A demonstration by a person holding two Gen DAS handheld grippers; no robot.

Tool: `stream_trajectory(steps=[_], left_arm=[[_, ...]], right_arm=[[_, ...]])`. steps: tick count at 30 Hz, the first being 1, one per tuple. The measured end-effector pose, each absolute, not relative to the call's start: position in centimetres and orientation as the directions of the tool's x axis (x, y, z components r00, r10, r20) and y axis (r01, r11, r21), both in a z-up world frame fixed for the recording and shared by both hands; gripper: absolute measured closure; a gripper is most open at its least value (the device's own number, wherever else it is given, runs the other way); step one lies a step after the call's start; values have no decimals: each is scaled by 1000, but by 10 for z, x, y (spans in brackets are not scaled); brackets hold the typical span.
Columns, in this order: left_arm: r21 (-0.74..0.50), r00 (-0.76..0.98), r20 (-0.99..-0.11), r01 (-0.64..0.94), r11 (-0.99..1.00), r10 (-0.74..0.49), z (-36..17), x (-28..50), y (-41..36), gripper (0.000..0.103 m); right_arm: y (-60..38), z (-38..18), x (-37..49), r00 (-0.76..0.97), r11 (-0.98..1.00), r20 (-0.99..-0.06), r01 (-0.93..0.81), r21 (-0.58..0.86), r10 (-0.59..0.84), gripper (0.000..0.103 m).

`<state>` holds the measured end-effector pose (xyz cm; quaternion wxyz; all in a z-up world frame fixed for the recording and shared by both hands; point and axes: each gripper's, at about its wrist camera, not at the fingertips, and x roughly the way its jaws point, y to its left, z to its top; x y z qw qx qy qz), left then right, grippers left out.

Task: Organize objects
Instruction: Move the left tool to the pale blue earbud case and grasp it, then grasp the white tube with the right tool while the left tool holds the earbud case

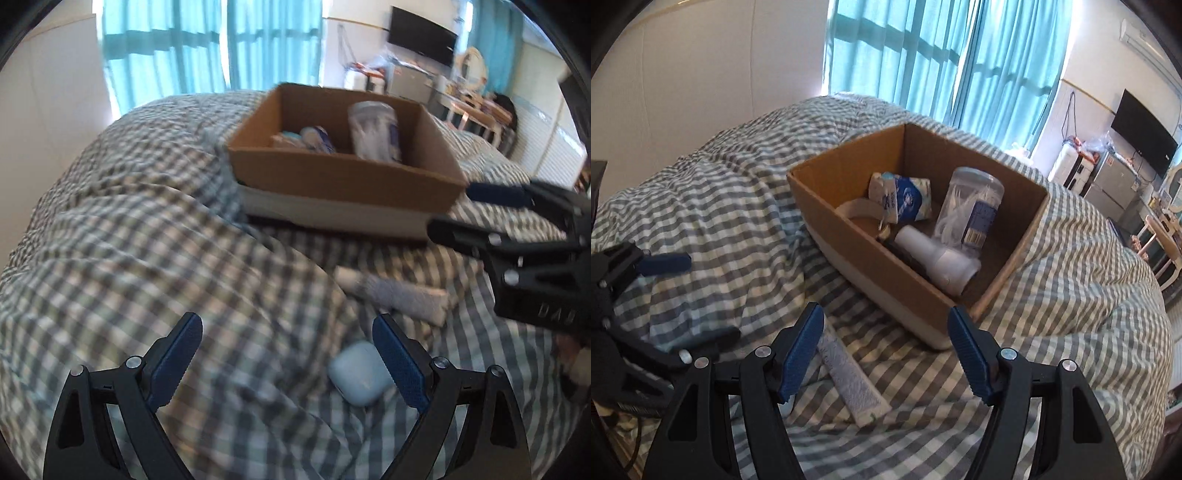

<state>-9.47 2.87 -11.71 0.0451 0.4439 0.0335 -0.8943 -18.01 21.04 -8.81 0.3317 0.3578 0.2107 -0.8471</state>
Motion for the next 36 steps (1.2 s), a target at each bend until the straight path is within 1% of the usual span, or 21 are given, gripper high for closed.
stream_trajectory(steps=[3,8,12,15,21,24,25,26,27,30,34,36], left_arm=[[-36,-601,-799,65,-997,-10,-124,-89,38,10],[-120,-522,-850,46,-992,79,-147,-94,45,31],[-130,-481,-871,27,-991,101,-160,-98,50,31],[-100,-446,-890,-8,-995,93,-171,-101,61,31],[-91,-396,-913,-39,-995,99,-185,-109,71,31],[-88,-399,-911,-48,-995,100,-185,-106,72,31],[-85,-405,-909,-52,-995,99,-184,-104,72,33],[-88,-409,-907,-53,-995,102,-184,-103,72,43],[-94,-409,-906,-53,-994,108,-183,-101,70,44],[-180,-402,-898,-32,-983,178,-177,-98,58,44],[-360,-383,-866,35,-932,320,-161,-96,28,44],[-390,-396,-853,50,-919,340,-151,-96,18,44]], right_arm=[[215,-87,-172,-507,-681,-750,725,-104,-425,33],[218,-95,-175,-497,-704,-770,704,-88,-400,33],[219,-98,-176,-501,-717,-771,692,-84,-393,33],[218,-100,-176,-505,-725,-776,682,-92,-377,33],[218,-102,-178,-508,-733,-781,673,-96,-363,33],[219,-103,-179,-505,-740,-785,666,-90,-359,34],[220,-103,-180,-505,-742,-785,664,-89,-358,33],[220,-103,-179,-506,-743,-785,663,-90,-357,33],[220,-103,-179,-508,-744,-785,662,-93,-354,33],[219,-104,-178,-513,-747,-787,657,-102,-344,33],[217,-108,-180,-506,-743,-796,660,-111,-331,33],[213,-111,-179,-499,-733,-807,668,-125,-317,33]])
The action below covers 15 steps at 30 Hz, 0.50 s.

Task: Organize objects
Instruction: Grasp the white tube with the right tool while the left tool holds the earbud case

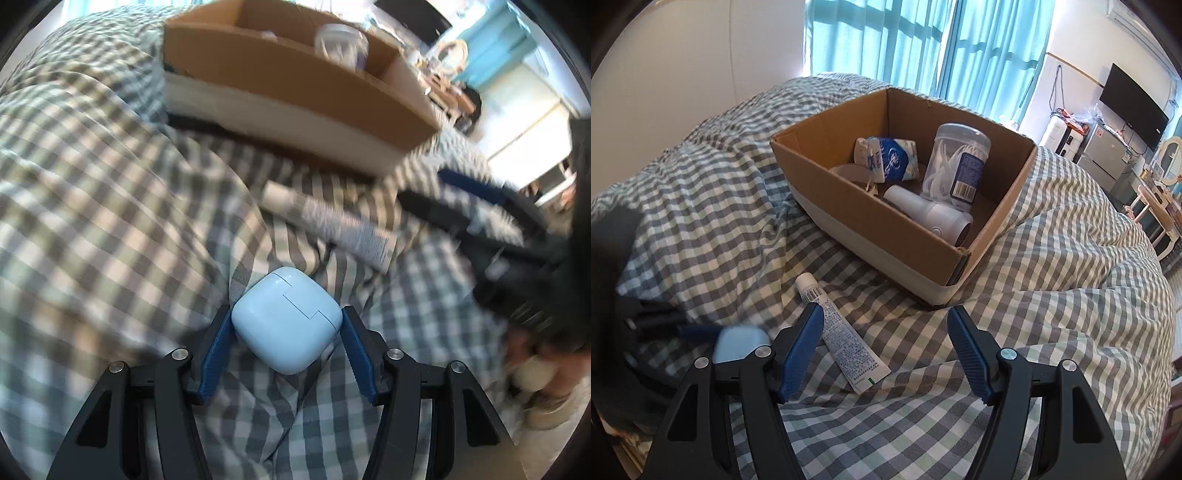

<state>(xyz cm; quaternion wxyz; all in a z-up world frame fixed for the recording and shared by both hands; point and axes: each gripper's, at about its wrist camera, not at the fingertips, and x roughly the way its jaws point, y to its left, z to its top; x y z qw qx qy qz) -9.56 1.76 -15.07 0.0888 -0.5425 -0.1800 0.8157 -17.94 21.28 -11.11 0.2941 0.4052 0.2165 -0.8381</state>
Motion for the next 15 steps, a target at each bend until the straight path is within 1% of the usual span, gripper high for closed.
stream_trajectory(steps=[6,8,15], left_arm=[[-425,-455,-817,59,-903,355,-122,-93,-4,44],[-442,-469,-804,57,-895,367,-111,-104,-13,44],[-471,-472,-781,14,-882,409,-99,-112,-21,44]], right_arm=[[201,-120,-178,-470,-695,-832,703,-152,-294,33],[199,-123,-179,-459,-689,-840,709,-150,-289,33],[190,-133,-189,-413,-683,-866,720,-120,-283,33]])
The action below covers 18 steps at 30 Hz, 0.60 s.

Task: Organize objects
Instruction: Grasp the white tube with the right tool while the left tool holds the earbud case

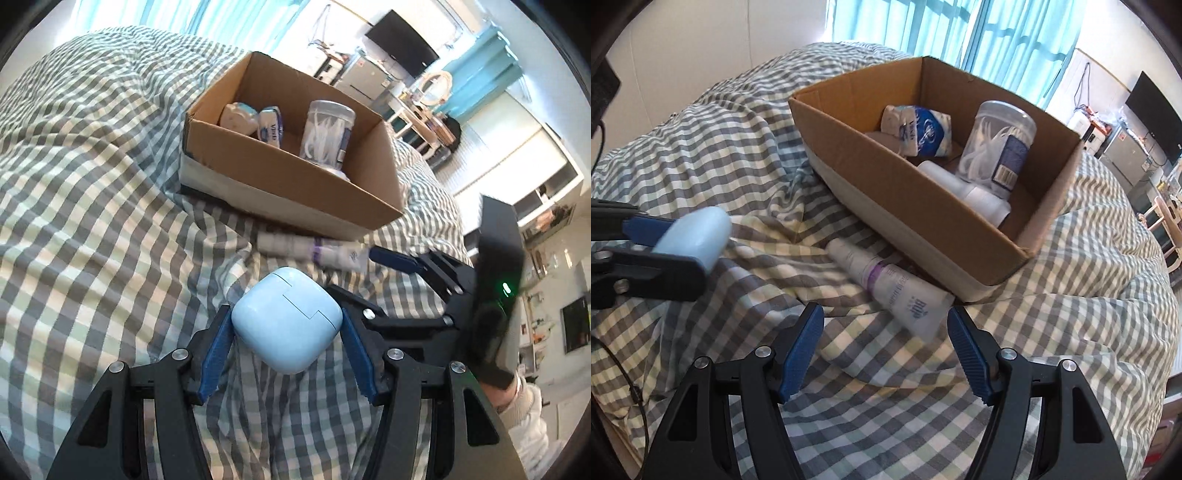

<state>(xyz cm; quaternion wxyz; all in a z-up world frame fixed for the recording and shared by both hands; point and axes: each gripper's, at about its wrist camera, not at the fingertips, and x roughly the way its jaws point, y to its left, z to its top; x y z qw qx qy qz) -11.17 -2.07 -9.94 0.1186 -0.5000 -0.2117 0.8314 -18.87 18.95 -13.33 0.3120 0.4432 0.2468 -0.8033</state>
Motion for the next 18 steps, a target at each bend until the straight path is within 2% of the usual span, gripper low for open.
stream_trajectory(steps=[12,18], left_arm=[[-472,-361,-819,-16,-881,446,-127,-89,-14,44],[-461,-362,-820,-41,-887,443,-124,-80,-8,44]], right_arm=[[193,-135,-199,-398,-717,-872,692,-81,-285,33],[196,-130,-197,-428,-729,-857,678,-95,-287,33]])
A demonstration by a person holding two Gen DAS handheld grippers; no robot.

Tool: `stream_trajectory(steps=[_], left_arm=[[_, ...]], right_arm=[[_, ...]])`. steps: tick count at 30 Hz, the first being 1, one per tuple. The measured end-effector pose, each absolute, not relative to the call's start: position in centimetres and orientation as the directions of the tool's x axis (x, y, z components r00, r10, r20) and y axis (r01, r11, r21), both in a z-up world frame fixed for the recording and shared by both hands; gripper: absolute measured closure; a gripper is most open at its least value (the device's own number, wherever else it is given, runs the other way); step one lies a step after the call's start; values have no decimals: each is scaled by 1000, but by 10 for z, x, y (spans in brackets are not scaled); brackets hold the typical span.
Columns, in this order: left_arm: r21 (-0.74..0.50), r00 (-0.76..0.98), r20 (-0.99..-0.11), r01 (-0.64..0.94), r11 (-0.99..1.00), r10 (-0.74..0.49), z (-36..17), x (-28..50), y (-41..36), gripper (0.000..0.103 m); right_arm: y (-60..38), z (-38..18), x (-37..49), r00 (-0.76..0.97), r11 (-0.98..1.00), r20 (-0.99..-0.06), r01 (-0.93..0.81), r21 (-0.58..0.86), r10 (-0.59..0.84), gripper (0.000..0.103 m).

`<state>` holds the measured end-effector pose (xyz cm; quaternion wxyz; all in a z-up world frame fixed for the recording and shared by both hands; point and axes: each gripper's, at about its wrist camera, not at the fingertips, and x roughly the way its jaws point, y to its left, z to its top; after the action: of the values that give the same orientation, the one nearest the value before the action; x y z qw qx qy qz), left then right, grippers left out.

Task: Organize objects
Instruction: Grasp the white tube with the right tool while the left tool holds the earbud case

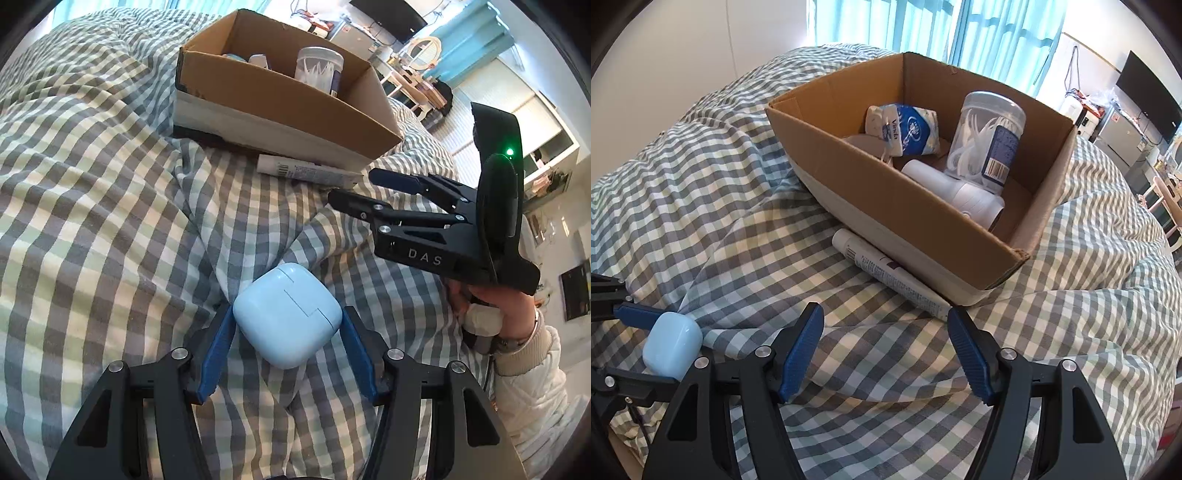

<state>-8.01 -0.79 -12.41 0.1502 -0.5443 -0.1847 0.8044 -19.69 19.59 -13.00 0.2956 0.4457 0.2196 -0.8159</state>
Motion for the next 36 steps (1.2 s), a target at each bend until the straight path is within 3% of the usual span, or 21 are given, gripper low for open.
stream_trajectory(steps=[2,11,14,16,21,25,28,31,33,35,36], left_arm=[[-458,-351,-826,-35,-888,441,-125,-77,-8,48],[-437,-413,-814,-30,-899,409,-111,-86,-16,49],[-410,-457,-807,-21,-912,373,-102,-93,-26,51],[-387,-482,-806,-11,-922,344,-99,-100,-32,64],[-309,-522,-811,-4,-951,266,-104,-121,-37,64],[-329,-468,-834,-6,-944,293,-123,-130,-38,64],[-324,-460,-834,-34,-945,303,-126,-121,-34,61],[-324,-437,-840,-70,-944,321,-128,-119,-24,48],[-314,-433,-842,-88,-945,321,-128,-118,-17,43],[-319,-416,-843,-122,-940,340,-131,-118,-10,25],[-319,-410,-843,-141,-937,349,-131,-116,-8,24]], right_arm=[[196,-128,-195,-437,-726,-851,681,-101,-291,33],[156,-146,-207,-408,-660,-877,736,-151,-254,34],[147,-166,-211,-386,-650,-907,736,-190,-171,40],[145,-175,-215,-360,-652,-920,737,-178,-156,47],[139,-178,-222,-353,-664,-922,729,-165,-159,52],[126,-190,-228,-361,-646,-925,736,-204,-120,55],[120,-197,-226,-384,-624,-919,740,-251,-85,58],[118,-192,-220,-413,-613,-908,736,-287,-71,67],[120,-185,-212,-420,-613,-904,736,-288,-80,79],[127,-173,-206,-412,-630,-905,732,-260,-106,84],[132,-163,-202,-406,-646,-905,726,-234,-129,84]])
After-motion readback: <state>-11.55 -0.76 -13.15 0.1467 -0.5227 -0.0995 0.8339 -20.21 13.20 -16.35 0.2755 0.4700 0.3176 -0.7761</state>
